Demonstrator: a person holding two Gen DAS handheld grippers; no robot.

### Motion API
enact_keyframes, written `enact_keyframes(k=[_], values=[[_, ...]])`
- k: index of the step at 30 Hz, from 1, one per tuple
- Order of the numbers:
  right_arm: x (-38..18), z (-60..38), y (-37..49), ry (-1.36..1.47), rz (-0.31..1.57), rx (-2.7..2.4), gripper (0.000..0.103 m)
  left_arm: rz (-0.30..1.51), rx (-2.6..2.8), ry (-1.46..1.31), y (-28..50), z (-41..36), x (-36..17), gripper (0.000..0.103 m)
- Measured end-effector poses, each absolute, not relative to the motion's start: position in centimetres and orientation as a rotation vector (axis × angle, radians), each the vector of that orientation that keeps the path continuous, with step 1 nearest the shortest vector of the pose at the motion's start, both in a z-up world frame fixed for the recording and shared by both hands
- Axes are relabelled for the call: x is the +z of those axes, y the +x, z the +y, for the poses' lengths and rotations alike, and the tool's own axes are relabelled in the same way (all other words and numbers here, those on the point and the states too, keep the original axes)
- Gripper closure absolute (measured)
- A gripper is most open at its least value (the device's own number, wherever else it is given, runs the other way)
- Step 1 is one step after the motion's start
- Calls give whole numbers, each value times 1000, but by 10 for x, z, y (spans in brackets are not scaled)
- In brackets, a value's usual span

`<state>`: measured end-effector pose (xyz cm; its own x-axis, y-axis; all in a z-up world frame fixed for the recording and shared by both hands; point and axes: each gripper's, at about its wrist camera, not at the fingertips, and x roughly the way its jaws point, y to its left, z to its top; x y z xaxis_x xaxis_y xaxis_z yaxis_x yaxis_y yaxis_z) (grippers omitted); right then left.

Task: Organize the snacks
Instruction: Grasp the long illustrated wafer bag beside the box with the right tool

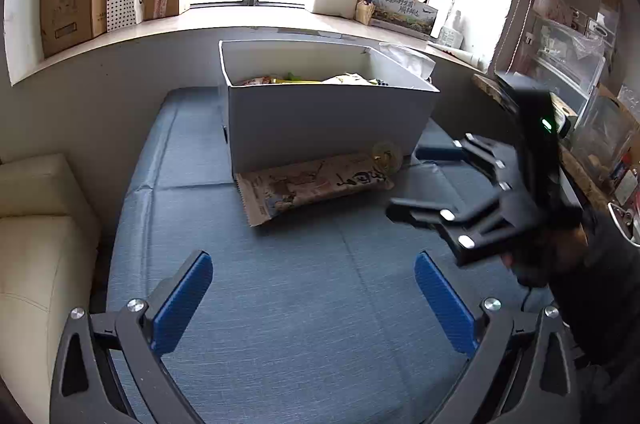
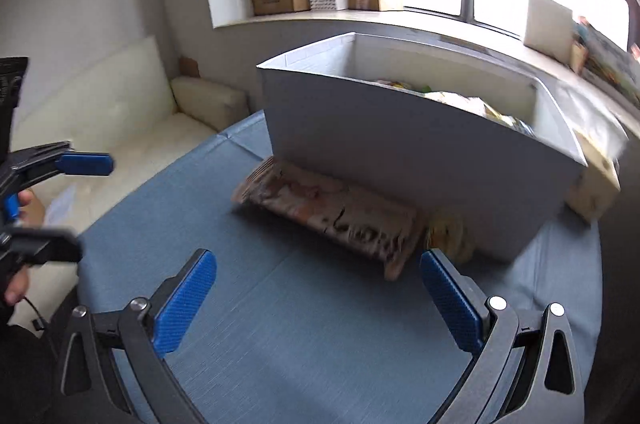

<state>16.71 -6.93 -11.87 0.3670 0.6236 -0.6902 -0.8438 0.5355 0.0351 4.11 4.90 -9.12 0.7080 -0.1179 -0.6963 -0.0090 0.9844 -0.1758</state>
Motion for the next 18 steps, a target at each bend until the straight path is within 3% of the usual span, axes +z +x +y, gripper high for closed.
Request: enact_keyframes(k=[6, 18], values=[[-129, -11, 201, -641, 712, 1051, 0, 784, -60, -196, 39, 57, -94, 0], [-162, 36, 212, -941, 817, 1247, 0, 799, -69, -199, 33, 59, -104, 0]])
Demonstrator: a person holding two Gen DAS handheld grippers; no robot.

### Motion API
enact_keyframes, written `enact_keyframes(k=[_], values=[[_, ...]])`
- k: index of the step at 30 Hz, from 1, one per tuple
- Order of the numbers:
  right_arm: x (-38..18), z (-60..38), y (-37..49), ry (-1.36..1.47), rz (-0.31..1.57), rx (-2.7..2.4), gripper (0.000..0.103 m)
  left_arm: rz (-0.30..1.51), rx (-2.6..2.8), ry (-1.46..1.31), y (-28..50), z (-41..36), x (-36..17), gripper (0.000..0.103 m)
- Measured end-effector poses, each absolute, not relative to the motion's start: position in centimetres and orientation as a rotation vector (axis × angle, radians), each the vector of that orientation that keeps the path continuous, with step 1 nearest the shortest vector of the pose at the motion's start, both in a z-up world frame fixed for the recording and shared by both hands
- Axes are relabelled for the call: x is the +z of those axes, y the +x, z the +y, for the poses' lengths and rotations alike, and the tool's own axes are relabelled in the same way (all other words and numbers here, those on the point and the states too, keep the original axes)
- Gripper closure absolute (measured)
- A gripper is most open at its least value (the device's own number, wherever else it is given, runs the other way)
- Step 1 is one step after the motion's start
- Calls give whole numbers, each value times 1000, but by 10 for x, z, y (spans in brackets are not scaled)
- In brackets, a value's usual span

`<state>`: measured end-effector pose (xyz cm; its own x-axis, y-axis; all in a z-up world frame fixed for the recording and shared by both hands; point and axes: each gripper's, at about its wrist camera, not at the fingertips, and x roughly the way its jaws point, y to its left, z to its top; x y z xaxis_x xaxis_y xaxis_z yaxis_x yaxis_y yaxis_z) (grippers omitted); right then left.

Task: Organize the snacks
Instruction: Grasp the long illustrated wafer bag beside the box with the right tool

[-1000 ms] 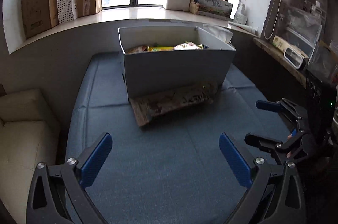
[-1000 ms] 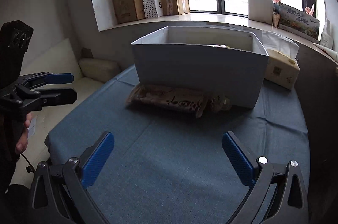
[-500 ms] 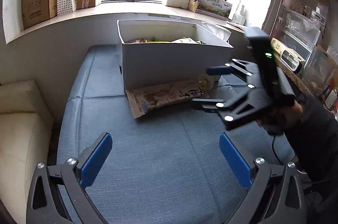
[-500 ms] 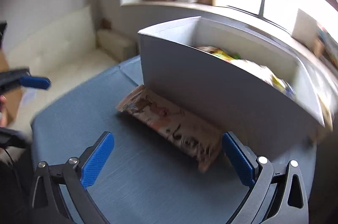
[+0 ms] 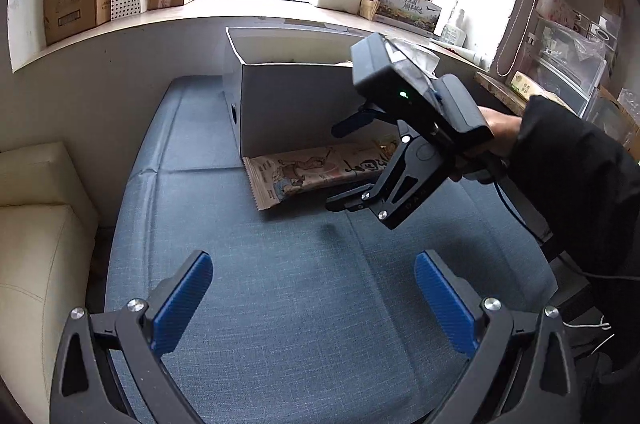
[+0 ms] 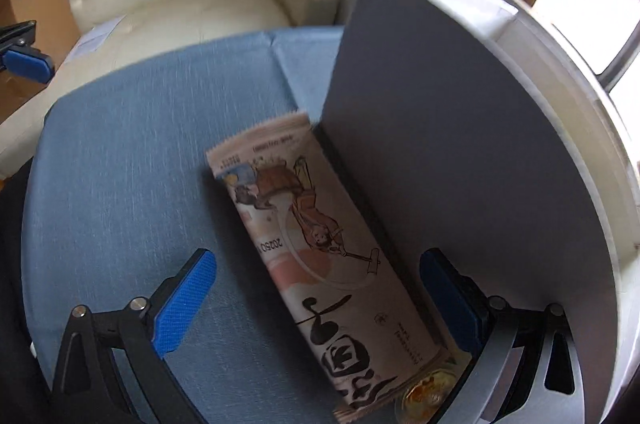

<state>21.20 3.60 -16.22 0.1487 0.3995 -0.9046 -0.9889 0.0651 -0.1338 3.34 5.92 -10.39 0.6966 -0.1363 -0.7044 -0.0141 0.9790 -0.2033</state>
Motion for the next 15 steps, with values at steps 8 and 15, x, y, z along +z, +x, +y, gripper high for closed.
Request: enact_keyframes(k=[8, 15], values=[[-177, 37, 236, -812, 976, 1242, 14, 819, -58, -201, 33, 60, -111, 0], [-168, 25, 226, -797, 955, 1229, 41, 832, -45, -206, 34, 62, -115, 0]])
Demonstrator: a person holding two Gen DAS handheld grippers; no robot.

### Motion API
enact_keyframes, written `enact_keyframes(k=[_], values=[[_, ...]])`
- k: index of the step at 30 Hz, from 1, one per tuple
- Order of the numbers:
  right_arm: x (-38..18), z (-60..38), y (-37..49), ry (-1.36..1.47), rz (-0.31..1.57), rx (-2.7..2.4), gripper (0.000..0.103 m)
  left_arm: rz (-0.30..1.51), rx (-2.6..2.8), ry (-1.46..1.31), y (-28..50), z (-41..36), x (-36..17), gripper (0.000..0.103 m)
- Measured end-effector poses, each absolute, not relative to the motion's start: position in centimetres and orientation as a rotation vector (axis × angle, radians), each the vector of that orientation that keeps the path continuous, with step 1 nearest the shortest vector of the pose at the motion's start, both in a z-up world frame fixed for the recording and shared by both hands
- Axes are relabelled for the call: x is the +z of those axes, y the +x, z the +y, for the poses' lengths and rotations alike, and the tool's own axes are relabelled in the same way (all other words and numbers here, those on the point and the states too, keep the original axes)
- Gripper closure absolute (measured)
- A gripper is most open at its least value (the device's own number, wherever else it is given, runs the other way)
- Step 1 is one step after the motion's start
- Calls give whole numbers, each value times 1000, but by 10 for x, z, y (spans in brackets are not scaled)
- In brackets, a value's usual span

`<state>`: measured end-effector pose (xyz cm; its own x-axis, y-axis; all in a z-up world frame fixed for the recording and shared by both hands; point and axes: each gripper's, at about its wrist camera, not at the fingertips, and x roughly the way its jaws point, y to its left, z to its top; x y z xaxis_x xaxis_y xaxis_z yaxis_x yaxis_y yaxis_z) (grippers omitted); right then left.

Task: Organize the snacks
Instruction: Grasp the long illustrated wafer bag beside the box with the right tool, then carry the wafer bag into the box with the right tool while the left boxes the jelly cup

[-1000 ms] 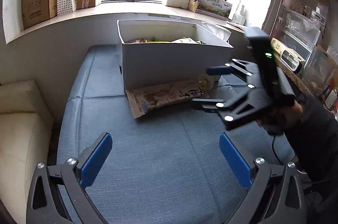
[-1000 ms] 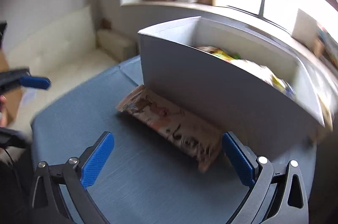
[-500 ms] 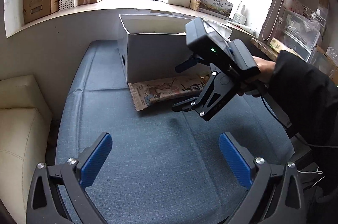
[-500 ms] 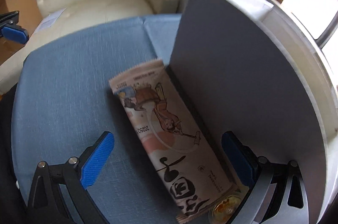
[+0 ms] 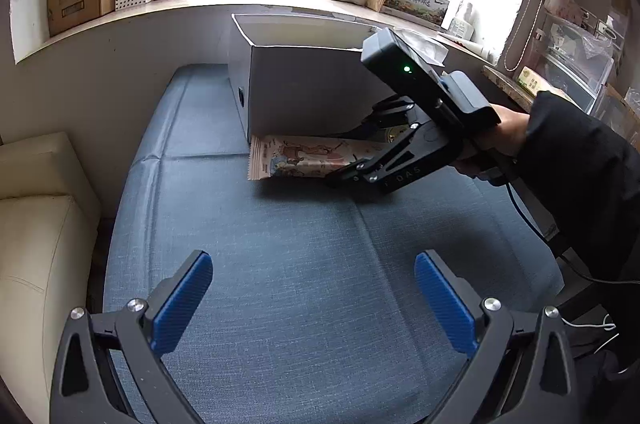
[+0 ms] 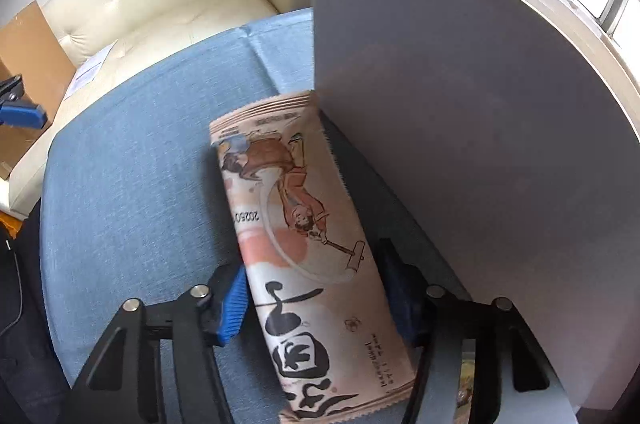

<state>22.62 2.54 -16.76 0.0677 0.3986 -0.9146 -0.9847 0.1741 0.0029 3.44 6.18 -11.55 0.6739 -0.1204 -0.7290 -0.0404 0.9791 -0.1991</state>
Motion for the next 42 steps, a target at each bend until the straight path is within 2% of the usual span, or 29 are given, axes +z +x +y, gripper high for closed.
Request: enact_keyframes(k=[5, 9, 20, 27, 35, 37, 39, 42], values=[[-161, 12, 201, -816, 932, 1155, 44, 840, -42, -190, 37, 62, -117, 0], [-155, -18, 187, -683, 1004, 1066, 44, 845, -35, -184, 43, 63, -120, 0], [-131, -172, 140, -435, 1044, 845, 45, 866, -113, -95, 91, 29, -123, 0], [-123, -258, 130, -267, 1044, 718, 45, 893, -237, -15, 157, -24, -127, 0], [-113, -299, 121, -180, 1024, 673, 46, 978, -212, 1, 258, -78, -159, 1], [-111, -295, 119, -156, 1023, 679, 46, 981, -196, -1, 271, -84, -167, 6], [-112, -290, 118, -144, 1024, 681, 46, 994, -160, 27, 279, -90, -173, 24], [-120, -283, 119, -133, 1024, 682, 46, 1012, -149, 29, 286, -92, -180, 37]])
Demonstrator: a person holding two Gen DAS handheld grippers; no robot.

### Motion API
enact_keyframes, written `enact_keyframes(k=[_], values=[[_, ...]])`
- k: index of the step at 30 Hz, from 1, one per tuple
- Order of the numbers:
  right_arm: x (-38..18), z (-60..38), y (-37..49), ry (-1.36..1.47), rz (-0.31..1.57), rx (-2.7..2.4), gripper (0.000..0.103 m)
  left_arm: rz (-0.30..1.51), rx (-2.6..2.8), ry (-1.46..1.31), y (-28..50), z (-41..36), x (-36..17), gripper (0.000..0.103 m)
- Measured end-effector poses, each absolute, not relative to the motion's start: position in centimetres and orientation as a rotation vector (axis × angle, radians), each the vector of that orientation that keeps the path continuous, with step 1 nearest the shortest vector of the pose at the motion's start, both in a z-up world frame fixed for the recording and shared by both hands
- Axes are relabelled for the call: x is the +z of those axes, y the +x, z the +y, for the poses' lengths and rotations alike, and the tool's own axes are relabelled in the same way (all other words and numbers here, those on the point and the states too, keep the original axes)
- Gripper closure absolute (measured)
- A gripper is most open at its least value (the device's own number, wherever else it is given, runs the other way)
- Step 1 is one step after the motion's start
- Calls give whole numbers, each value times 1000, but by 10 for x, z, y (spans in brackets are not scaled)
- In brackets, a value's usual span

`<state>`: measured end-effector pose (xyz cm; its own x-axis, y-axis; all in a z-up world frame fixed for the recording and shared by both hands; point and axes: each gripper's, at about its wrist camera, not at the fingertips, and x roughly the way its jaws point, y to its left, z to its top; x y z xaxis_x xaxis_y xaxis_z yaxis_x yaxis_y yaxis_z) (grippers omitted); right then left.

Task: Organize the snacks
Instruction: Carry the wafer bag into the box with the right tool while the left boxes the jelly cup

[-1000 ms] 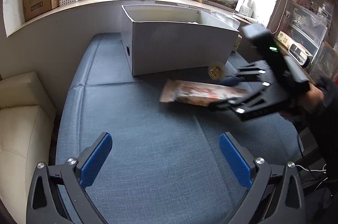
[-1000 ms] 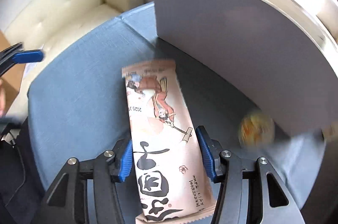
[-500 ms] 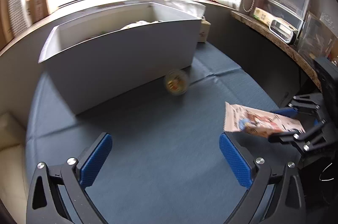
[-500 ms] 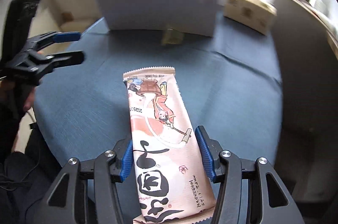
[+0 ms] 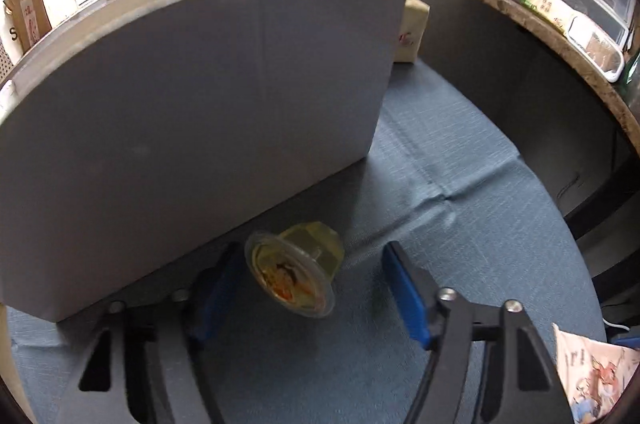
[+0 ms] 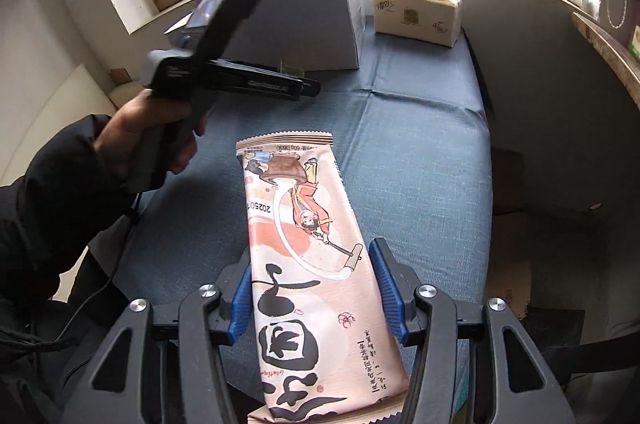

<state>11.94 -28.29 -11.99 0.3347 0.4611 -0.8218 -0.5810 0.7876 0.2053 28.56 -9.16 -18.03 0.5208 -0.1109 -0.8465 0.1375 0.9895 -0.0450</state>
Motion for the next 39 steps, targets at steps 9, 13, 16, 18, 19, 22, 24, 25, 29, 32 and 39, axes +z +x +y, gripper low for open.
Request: enact_keyframes(k=[9, 13, 16, 18, 19, 22, 24, 25, 29, 32, 39], values=[[-124, -287, 120, -102, 1031, 678, 46, 968, -168, -5, 274, -82, -169, 52], [-117, -287, 120, -79, 1012, 678, 46, 892, -180, 9, 241, -74, -143, 52], [-108, -282, 125, -78, 984, 682, 46, 830, -176, -20, 206, -58, -114, 52], [-100, -275, 130, -80, 958, 687, 46, 789, -179, -41, 183, -45, -95, 52], [-96, -270, 134, -83, 944, 695, 46, 770, -168, -52, 173, -38, -84, 52], [-82, -250, 143, -111, 900, 725, 46, 716, -166, -78, 150, -15, -59, 52], [-71, -235, 152, -116, 868, 731, 46, 681, -148, -75, 139, -2, -41, 52], [-66, -226, 157, -123, 855, 746, 46, 665, -145, -76, 140, 2, -34, 52], [-41, -188, 182, -145, 792, 769, 46, 634, -81, -79, 156, 24, -8, 52], [-20, -159, 206, -159, 760, 775, 46, 623, -53, -81, 179, 41, 7, 52], [-13, -105, 298, -178, 782, 722, 46, 712, 36, -80, 279, 69, -13, 52]])
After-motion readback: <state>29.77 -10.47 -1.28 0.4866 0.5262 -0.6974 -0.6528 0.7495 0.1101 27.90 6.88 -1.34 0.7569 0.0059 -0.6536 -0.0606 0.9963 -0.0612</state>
